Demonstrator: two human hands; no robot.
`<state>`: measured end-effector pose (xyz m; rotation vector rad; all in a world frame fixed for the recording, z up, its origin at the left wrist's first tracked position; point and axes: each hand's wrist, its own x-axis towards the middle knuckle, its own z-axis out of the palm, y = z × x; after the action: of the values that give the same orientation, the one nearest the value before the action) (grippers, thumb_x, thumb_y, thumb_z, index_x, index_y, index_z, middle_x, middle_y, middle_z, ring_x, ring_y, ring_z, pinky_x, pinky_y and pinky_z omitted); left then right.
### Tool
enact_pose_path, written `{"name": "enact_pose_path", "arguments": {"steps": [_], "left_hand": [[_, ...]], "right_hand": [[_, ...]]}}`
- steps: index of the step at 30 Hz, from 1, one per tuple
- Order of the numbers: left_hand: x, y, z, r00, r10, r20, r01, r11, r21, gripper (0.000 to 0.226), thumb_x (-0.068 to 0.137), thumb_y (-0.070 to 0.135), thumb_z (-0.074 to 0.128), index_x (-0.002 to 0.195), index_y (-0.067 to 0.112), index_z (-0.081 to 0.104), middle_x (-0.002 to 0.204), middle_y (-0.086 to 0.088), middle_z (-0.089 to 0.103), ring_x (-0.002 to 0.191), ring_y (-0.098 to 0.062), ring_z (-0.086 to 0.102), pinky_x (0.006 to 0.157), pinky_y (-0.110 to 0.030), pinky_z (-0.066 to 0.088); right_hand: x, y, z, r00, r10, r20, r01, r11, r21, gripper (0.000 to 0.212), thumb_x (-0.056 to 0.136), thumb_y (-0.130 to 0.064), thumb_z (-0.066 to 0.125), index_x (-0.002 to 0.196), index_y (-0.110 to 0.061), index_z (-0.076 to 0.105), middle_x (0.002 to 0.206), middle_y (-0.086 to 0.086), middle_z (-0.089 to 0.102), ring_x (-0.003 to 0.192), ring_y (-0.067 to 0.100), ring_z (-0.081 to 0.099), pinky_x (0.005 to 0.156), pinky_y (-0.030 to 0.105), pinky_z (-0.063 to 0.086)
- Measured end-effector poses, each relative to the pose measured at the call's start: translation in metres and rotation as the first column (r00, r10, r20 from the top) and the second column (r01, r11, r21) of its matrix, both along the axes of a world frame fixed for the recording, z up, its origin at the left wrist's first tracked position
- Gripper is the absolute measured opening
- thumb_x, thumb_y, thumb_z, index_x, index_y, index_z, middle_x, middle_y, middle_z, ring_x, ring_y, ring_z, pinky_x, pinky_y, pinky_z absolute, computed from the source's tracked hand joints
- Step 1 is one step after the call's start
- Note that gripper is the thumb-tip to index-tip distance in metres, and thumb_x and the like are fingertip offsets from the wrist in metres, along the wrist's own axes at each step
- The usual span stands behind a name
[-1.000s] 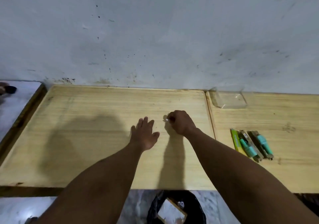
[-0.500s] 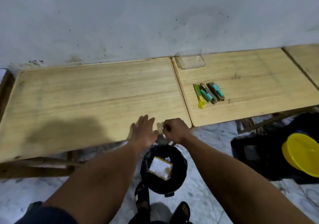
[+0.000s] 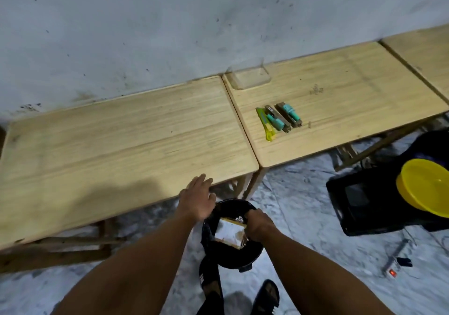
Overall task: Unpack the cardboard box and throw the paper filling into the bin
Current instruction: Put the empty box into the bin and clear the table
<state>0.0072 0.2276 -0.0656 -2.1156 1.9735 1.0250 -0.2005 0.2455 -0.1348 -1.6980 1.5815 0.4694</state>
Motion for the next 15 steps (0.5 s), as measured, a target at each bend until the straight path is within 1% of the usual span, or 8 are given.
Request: {"name": "enact_pose_path", "arguments": {"steps": [2, 3, 5, 7, 9, 12, 14, 15], "left_hand": [[0.004, -0.001, 0.001, 1.0, 0.012, -0.013, -0.012, 1.0, -0.007, 0.054, 0.102, 0.037, 0.041, 0.153, 0.024, 0.027, 0.164, 0.003, 0.012, 0.151, -0.021, 0.009, 0.118, -0.052, 0.019], [0.006, -0.001, 0.001, 1.0, 0.018, -0.021, -0.018, 1.0, -0.006, 0.053, 0.102, 0.037, 0.041, 0.152, 0.025, 0.029, 0.163, 0.004, 0.015, 0.15, -0.021, 0.011, 0.117, -0.052, 0.02], [0.009, -0.005, 0.003, 1.0, 0.012, -0.014, -0.012, 1.0, -0.021, 0.052, 0.101, 0.038, 0.043, 0.15, 0.026, 0.033, 0.161, 0.003, 0.023, 0.147, -0.021, 0.02, 0.115, -0.048, 0.026], [0.012, -0.009, 0.004, 1.0, 0.007, -0.002, -0.007, 0.999, -0.045, 0.05, 0.1, 0.036, 0.045, 0.148, 0.026, 0.036, 0.155, 0.003, 0.033, 0.142, -0.02, 0.03, 0.112, -0.041, 0.032], [0.014, -0.018, 0.01, 0.999, 0.03, -0.011, -0.031, 0.998, -0.058, 0.05, 0.099, 0.035, 0.045, 0.148, 0.027, 0.036, 0.152, 0.005, 0.037, 0.139, -0.018, 0.034, 0.111, -0.035, 0.032], [0.017, -0.039, 0.02, 1.0, 0.025, -0.01, -0.026, 0.995, -0.1, 0.051, 0.099, 0.037, 0.043, 0.149, 0.028, 0.034, 0.152, 0.006, 0.037, 0.139, -0.017, 0.035, 0.112, -0.033, 0.031], [0.019, -0.057, 0.027, 0.999, 0.035, 0.005, -0.034, 0.989, -0.141, 0.052, 0.098, 0.039, 0.043, 0.148, 0.029, 0.034, 0.151, 0.007, 0.038, 0.138, -0.017, 0.037, 0.11, -0.034, 0.032], [0.02, -0.066, 0.029, 0.999, 0.053, 0.0, -0.052, 0.987, -0.152, 0.052, 0.098, 0.04, 0.043, 0.148, 0.03, 0.034, 0.151, 0.007, 0.039, 0.137, -0.017, 0.037, 0.11, -0.034, 0.033]], "right_hand": [[-0.003, -0.004, 0.004, 1.0, 0.01, -0.015, -0.01, 1.0, -0.014, 0.041, 0.087, -0.014, 0.06, 0.128, -0.018, 0.059, 0.125, 0.012, 0.059, 0.107, 0.03, 0.062, 0.079, 0.034, 0.049], [-0.006, -0.006, 0.007, 1.0, 0.003, -0.011, -0.003, 0.999, -0.04, 0.042, 0.086, -0.016, 0.06, 0.128, -0.021, 0.06, 0.124, 0.011, 0.061, 0.106, 0.03, 0.063, 0.077, 0.033, 0.049], [-0.012, -0.012, 0.016, 0.999, -0.02, 0.033, 0.024, 0.989, -0.146, 0.044, 0.085, -0.02, 0.057, 0.128, -0.027, 0.061, 0.121, 0.007, 0.064, 0.103, 0.029, 0.065, 0.073, 0.031, 0.048], [-0.017, -0.019, 0.027, 0.991, -0.029, 0.127, 0.063, 0.96, -0.273, 0.041, 0.085, -0.022, 0.053, 0.124, -0.032, 0.063, 0.117, 0.001, 0.069, 0.103, 0.026, 0.066, 0.076, 0.031, 0.051], [-0.022, -0.031, 0.042, 0.976, -0.051, 0.21, 0.135, 0.902, -0.41, 0.033, 0.086, -0.025, 0.052, 0.115, -0.03, 0.067, 0.108, -0.002, 0.073, 0.097, 0.023, 0.067, 0.076, 0.03, 0.052], [-0.029, -0.066, 0.068, 0.939, -0.112, 0.327, 0.292, 0.764, -0.576, 0.023, 0.087, -0.025, 0.064, 0.109, -0.024, 0.072, 0.094, -0.003, 0.074, 0.081, 0.02, 0.069, 0.067, 0.022, 0.045], [-0.033, -0.096, 0.087, 0.918, -0.155, 0.365, 0.367, 0.681, -0.634, 0.02, 0.088, -0.024, 0.066, 0.107, -0.024, 0.072, 0.093, -0.005, 0.072, 0.076, 0.015, 0.066, 0.064, 0.021, 0.041], [-0.034, -0.112, 0.097, 0.911, -0.173, 0.374, 0.392, 0.647, -0.654, 0.02, 0.089, -0.023, 0.066, 0.108, -0.025, 0.071, 0.095, -0.006, 0.07, 0.077, 0.014, 0.065, 0.065, 0.022, 0.042]]}}
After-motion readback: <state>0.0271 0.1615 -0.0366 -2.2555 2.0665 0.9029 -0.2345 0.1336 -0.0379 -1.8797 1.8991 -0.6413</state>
